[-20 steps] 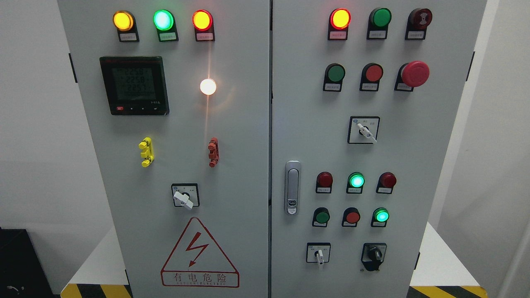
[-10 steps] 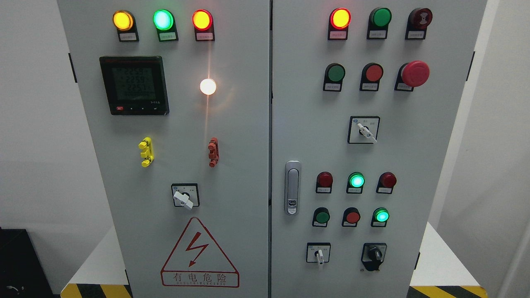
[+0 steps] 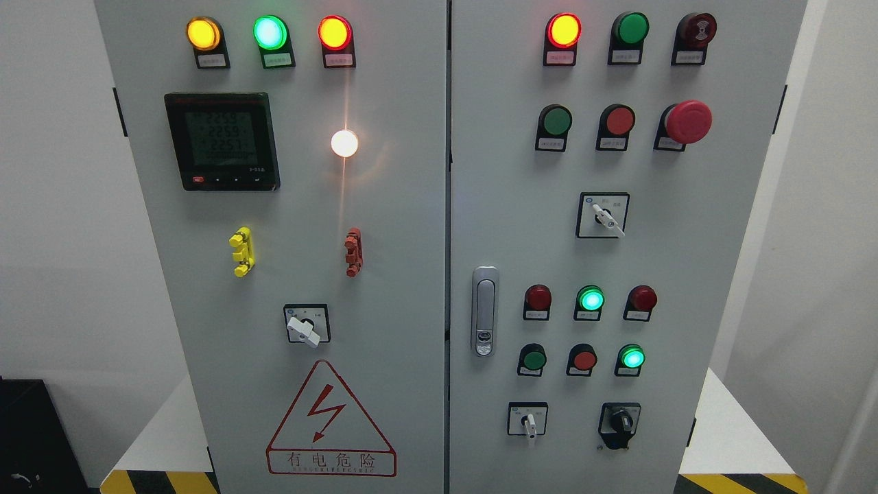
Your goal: Flip black knob to close circuit
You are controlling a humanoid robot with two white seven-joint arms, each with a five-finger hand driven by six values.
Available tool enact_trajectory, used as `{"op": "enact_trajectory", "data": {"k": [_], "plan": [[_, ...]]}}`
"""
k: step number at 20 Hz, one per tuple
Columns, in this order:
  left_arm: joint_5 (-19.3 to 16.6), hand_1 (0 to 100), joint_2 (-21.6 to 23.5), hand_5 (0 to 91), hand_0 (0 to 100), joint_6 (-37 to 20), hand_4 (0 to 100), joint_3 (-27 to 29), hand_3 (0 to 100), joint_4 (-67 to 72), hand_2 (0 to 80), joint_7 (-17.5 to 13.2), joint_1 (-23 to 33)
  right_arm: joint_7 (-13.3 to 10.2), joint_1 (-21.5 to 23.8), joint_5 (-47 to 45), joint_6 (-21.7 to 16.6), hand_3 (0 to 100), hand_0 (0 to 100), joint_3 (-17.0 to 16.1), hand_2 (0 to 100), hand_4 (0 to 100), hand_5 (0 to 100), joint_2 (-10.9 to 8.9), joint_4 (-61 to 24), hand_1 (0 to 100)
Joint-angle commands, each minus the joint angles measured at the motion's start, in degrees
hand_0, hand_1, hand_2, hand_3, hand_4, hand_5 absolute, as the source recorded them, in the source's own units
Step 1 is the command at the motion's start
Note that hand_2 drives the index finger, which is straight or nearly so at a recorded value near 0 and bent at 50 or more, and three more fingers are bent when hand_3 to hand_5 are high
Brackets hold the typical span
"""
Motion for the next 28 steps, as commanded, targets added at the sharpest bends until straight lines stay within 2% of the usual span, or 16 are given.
{"op": "enact_trajectory", "data": {"k": [1, 3, 4, 11, 16, 18, 27, 28], "plan": [[0.0, 56, 0.0, 0.0, 12, 0.0, 0, 0.0, 0, 0.0, 0.0, 0.0, 0.0, 0.2, -0.9, 9.0, 0.7, 88, 0, -0.8, 78, 77, 68, 0.65, -25.5, 9], [0.0, 56, 0.0, 0.0, 12, 0.0, 0, 0.0, 0, 0.0, 0.0, 0.0, 0.0, 2.1, -1.5, 9.4, 1.3, 91, 0, -0.9, 81, 79, 72, 0.82, -28.1, 11], [0.0, 56, 0.0, 0.0, 12, 0.0, 0, 0.0, 0, 0.0, 0.0, 0.0, 0.0, 2.9, -2.0, 9.4, 2.1, 92, 0, -0.8, 82, 81, 74, 1.26, -29.1, 15], [0.0, 56, 0.0, 0.0, 12, 0.0, 0, 0.0, 0, 0.0, 0.0, 0.0, 0.0, 3.2, -8.1, 15.6, 7.9, 99, 0, -0.3, 88, 86, 82, 2.32, -31.9, 16], [0.0, 56, 0.0, 0.0, 12, 0.0, 0, 0.0, 0, 0.0, 0.0, 0.0, 0.0, 5.0, -13.4, 17.8, 8.6, 100, 0, -0.5, 91, 90, 85, 2.41, -31.7, 11], [0.0, 56, 0.0, 0.0, 12, 0.0, 0, 0.0, 0, 0.0, 0.0, 0.0, 0.0, 6.5, -15.3, 18.8, 10.0, 100, 0, -0.6, 91, 90, 85, 2.41, -31.5, 10], [0.0, 56, 0.0, 0.0, 12, 0.0, 0, 0.0, 0, 0.0, 0.0, 0.0, 0.0, 7.3, -19.1, 21.9, 10.4, 100, 0, -0.6, 91, 90, 86, 2.32, -31.3, 7], [0.0, 56, 0.0, 0.0, 12, 0.0, 0, 0.0, 0, 0.0, 0.0, 0.0, 0.0, 8.0, -20.0, 22.0, 10.5, 100, 0, -0.7, 91, 90, 86, 2.23, -31.2, 7]]}}
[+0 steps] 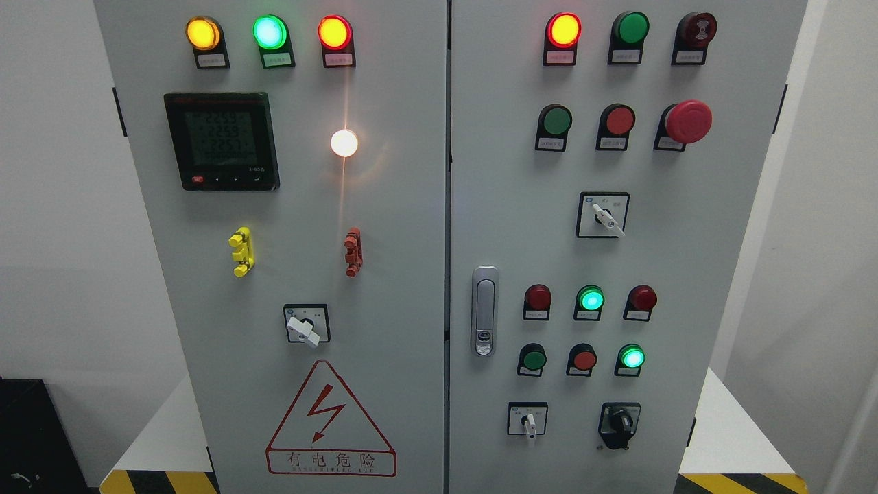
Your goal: Flip black knob to close circuit
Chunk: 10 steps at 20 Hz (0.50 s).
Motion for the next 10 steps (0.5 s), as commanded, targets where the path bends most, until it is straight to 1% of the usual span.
{"op": "enact_trajectory", "data": {"k": [1, 2, 3, 5, 7, 9, 10], "plan": [[0.0, 56, 0.0, 0.0, 12, 0.0, 0, 0.0, 0, 0.0, 0.0, 0.0, 0.0, 1.1, -4.1, 1.9, 0.1, 100, 0, -0.2, 91, 90, 86, 0.16, -2.4, 7], [0.0, 56, 0.0, 0.0, 12, 0.0, 0, 0.0, 0, 0.0, 0.0, 0.0, 0.0, 1.3, -4.6, 2.0, 0.1, 100, 0, -0.2, 92, 90, 86, 0.07, -1.9, 6], [0.0, 56, 0.0, 0.0, 12, 0.0, 0, 0.0, 0, 0.0, 0.0, 0.0, 0.0, 1.4, -5.1, 2.0, 0.0, 100, 0, -0.2, 92, 90, 86, -0.02, -1.5, 2], [0.0, 56, 0.0, 0.0, 12, 0.0, 0, 0.0, 0, 0.0, 0.0, 0.0, 0.0, 1.5, -5.5, 3.2, 0.0, 100, 0, -0.3, 92, 90, 86, -0.10, -1.5, 0], [0.0, 56, 0.0, 0.0, 12, 0.0, 0, 0.0, 0, 0.0, 0.0, 0.0, 0.0, 2.5, -6.5, 3.5, 0.0, 100, 0, -0.3, 92, 90, 86, -0.28, -1.4, 0], [0.0, 56, 0.0, 0.0, 12, 0.0, 0, 0.0, 0, 0.0, 0.0, 0.0, 0.0, 2.8, -7.3, 3.5, -0.1, 100, 0, -0.5, 92, 90, 86, -0.46, -0.8, 0], [0.0, 56, 0.0, 0.0, 12, 0.0, 0, 0.0, 0, 0.0, 0.0, 0.0, 0.0, 2.8, -7.9, 3.6, -0.3, 100, 0, -1.7, 92, 90, 86, -1.07, -0.4, 0]]}}
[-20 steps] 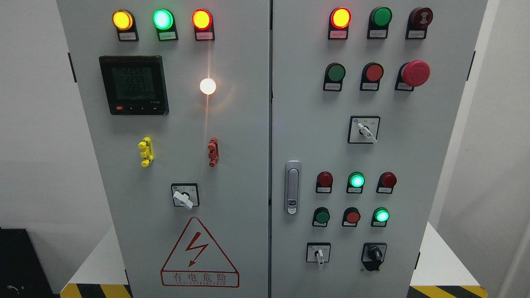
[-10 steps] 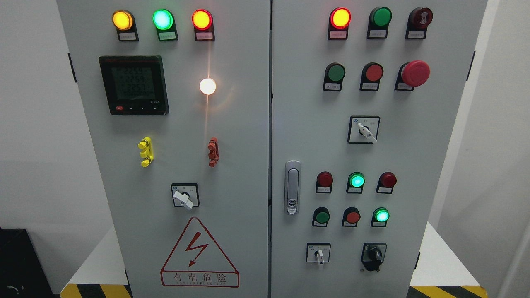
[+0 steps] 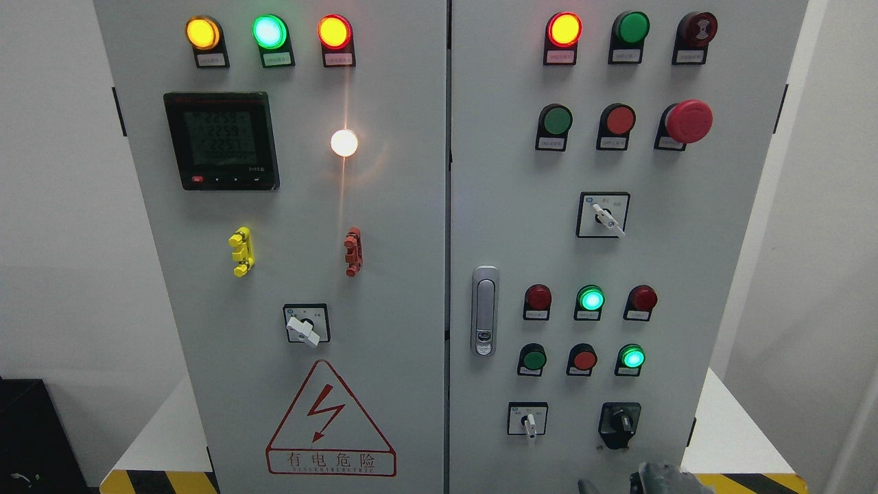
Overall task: Flip black knob to close circuit
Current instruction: 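Reach the right hand up to the black rotary knob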
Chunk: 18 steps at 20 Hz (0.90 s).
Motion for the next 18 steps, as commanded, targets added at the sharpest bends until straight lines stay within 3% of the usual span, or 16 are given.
{"op": "enact_trajectory", "data": {"k": [1, 11, 14, 18], "plan": [[0.0, 56, 0.0, 0.0, 12, 0.0, 0, 0.0, 0, 0.0, 0.0, 0.0, 0.0, 0.5, -3.1, 1.1, -0.5, 100, 0, -2.0, 92, 90, 86, -1.71, 1.1, 0], [0.0, 56, 0.0, 0.0, 12, 0.0, 0, 0.0, 0, 0.0, 0.0, 0.0, 0.0, -0.2, -5.2, 2.4, -0.5, 100, 0, -2.7, 91, 90, 85, -2.95, 5.5, 0], [0.0, 56, 0.0, 0.0, 12, 0.0, 0, 0.0, 0, 0.0, 0.0, 0.0, 0.0, -3.3, -6.2, 2.4, -0.5, 100, 0, -3.0, 91, 90, 84, -3.21, 8.3, 0], [0.0, 56, 0.0, 0.0, 12, 0.0, 0, 0.0, 0, 0.0, 0.0, 0.0, 0.0, -3.5, -6.2, 2.4, -0.5, 100, 0, -3.0, 90, 90, 83, -3.56, 8.8, 0]]}}
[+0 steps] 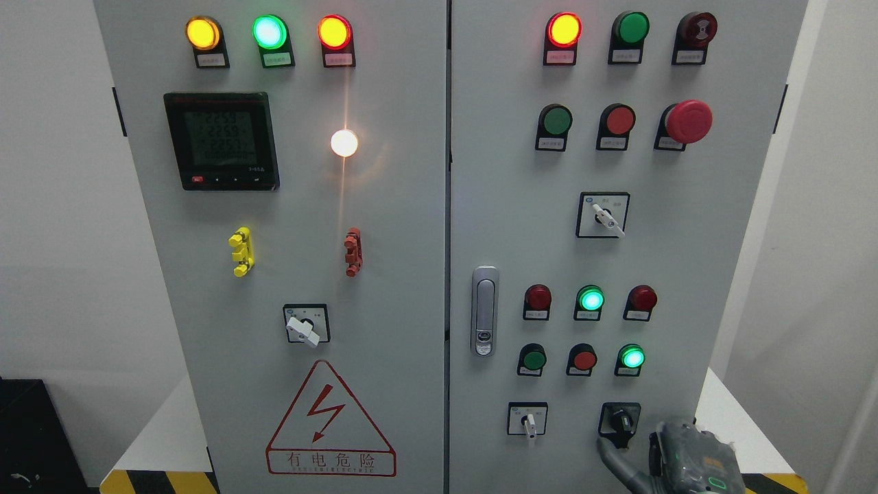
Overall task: Flip black knob to close circuit
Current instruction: 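Reach the right hand up to the black rotary knob, then twist the black rotary knob with the right hand fingers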
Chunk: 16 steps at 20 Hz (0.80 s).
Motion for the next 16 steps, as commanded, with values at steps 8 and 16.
{"op": "enact_trajectory", "data": {"k": [8, 16], "plan": [[0.0, 56, 0.0, 0.0, 12, 0.0, 0, 0.0, 0, 0.0, 0.0, 0.0, 0.0, -0.8, -0.7, 1.3, -0.2, 100, 0, -1.2, 90, 89, 82, -1.36, 3.5, 0], [0.0, 56, 0.0, 0.0, 12, 0.0, 0, 0.0, 0, 0.0, 0.0, 0.0, 0.0, -0.8, -0.7, 1.2, -0.2, 100, 0, -2.3, 90, 89, 82, -1.36, 3.6, 0]]}}
